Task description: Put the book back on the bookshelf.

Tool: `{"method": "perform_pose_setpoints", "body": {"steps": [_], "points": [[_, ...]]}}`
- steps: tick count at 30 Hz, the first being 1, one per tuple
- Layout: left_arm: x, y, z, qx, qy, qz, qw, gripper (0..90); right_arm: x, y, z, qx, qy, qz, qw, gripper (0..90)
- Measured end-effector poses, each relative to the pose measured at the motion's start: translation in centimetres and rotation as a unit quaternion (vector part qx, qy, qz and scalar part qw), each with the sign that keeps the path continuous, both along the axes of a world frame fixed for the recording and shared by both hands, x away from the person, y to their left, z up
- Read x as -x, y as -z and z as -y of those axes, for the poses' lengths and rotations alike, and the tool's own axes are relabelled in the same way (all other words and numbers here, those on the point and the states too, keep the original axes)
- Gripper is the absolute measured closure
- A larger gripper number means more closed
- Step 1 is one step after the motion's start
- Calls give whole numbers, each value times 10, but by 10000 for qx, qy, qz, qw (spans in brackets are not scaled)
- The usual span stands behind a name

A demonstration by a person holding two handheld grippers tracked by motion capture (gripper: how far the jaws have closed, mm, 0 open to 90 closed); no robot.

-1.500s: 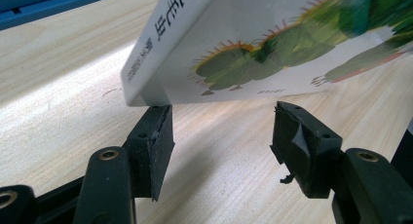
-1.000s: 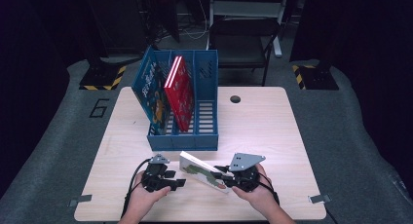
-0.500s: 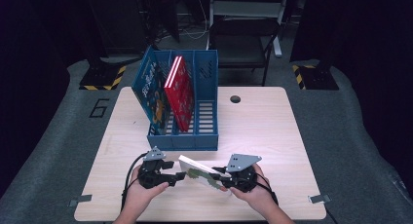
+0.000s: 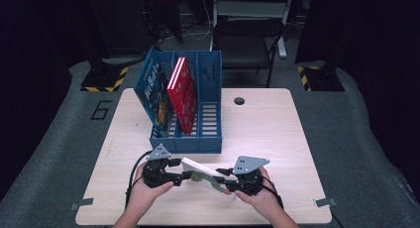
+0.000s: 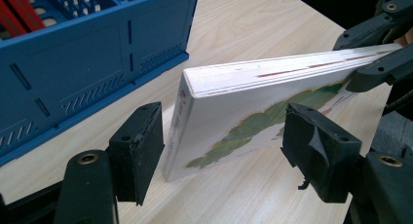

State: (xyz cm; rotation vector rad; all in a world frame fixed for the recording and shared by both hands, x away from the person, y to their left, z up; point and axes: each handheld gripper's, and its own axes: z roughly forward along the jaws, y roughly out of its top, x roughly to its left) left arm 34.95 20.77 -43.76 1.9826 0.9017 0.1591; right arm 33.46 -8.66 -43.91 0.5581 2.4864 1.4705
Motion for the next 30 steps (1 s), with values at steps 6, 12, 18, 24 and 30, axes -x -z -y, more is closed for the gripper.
{"method": "perform_pose_setpoints", "body": {"steps": [6,12,18,24,30], "points": [[-4,0,1,23,40,2,10000,314,2,6,6,65,44,-168,9998,693],[-6,-3,5,-7,177,-17,9998,314,4,9,14,209,110,-263,9994,683],[-8,-3,9,-108,241,7,9997,346,5,13,21,432,187,-202,9987,709],[-5,-6,7,-126,241,20,9996,413,2,12,26,505,308,-124,9982,733],[3,-12,7,25,637,-137,9979,542,-4,12,29,507,439,-131,9977,707]]}}
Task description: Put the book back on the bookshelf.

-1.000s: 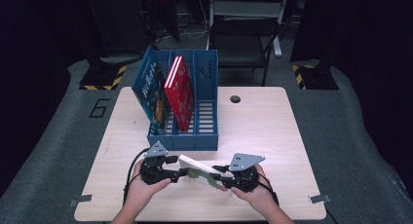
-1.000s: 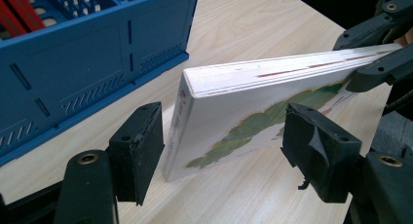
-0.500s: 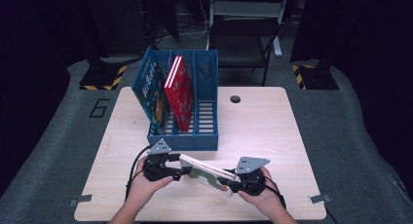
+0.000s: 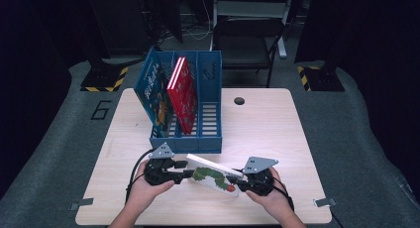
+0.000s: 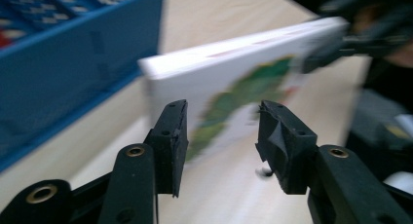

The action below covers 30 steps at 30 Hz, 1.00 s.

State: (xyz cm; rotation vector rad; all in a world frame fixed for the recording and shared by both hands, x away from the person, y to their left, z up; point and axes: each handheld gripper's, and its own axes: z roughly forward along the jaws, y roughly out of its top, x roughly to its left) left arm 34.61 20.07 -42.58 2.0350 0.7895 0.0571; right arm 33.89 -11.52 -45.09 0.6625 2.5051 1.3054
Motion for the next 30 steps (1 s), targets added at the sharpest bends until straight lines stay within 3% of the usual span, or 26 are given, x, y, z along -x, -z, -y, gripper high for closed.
{"method": "perform_pose_setpoints", "body": {"steps": [1,6,10,14,20,23,26,30], "points": [[4,-4,4,-169,80,166,9997,541,-3,0,-1,-10,1,-18,10000,709],[7,-12,5,-439,-184,568,9973,472,-4,-2,-5,25,-257,6,9997,756],[1,-14,1,-368,-407,520,9971,422,-5,-2,-10,5,-265,-8,9996,762],[-11,-20,2,-402,-437,564,9966,384,-7,-1,-9,-47,-276,-46,9996,762],[-23,-28,26,-564,-67,665,9962,349,-7,-1,-10,-66,-286,-35,9996,761],[-28,-28,38,-614,308,598,9958,320,-6,-1,-10,-50,-280,-21,9996,759],[-30,-23,50,-842,573,535,9934,302,-5,-1,-9,-80,-298,-10,9995,752],[-28,-19,55,-886,615,611,9923,271,-5,-1,-6,-107,-271,3,9996,744]]}}
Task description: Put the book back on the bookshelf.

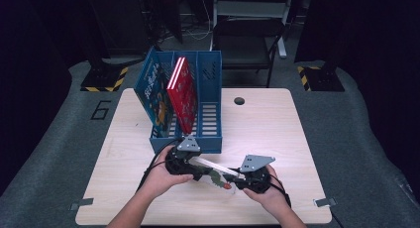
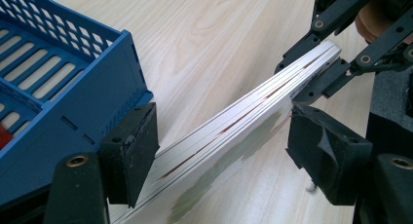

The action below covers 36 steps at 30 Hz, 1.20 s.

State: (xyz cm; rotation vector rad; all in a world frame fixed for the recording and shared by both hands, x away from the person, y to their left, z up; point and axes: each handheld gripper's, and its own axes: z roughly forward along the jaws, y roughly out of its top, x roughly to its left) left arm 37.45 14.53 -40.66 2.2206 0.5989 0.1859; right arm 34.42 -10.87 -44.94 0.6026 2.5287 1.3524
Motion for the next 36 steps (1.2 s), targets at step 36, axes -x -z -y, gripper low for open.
{"method": "perform_pose_setpoints", "body": {"steps": [36], "points": [[1,-3,9,-1002,248,51,9946,544,-9,-2,16,-175,502,51,9986,528]]}}
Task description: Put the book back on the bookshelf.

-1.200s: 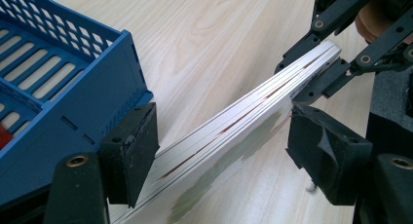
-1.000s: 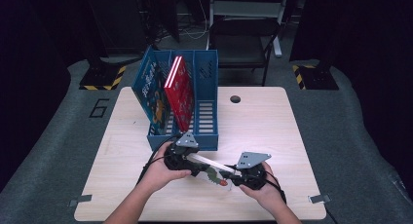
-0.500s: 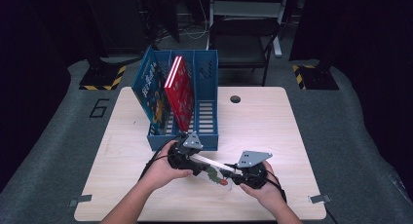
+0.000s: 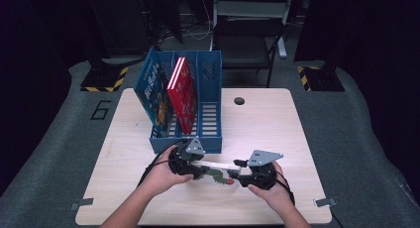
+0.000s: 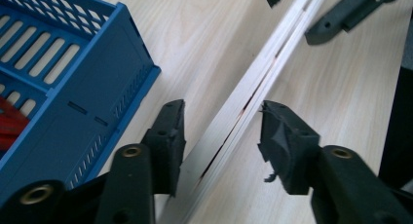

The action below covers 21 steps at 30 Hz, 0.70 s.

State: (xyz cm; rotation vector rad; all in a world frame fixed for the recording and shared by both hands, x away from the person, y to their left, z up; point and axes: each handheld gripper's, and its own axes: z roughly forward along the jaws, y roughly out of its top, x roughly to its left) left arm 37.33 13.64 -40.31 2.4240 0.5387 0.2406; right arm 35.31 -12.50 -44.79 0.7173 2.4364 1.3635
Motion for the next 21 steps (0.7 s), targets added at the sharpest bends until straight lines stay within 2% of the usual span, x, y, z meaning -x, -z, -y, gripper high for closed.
{"method": "perform_pose_setpoints", "body": {"steps": [4,9,12,15,21], "points": [[1,-3,0,-119,147,-80,9998,621,-2,1,3,52,93,17,9999,499],[5,-4,2,-125,236,-107,9996,720,-6,6,7,-10,318,-33,9995,473],[8,-5,4,-127,249,-238,9993,758,-8,5,9,-42,408,-36,9992,472],[10,-6,6,-131,205,-318,9992,765,-7,5,9,-29,408,-41,9992,475],[12,-6,10,-259,46,-255,9993,742,-7,5,11,-100,457,-66,9989,485]]}}
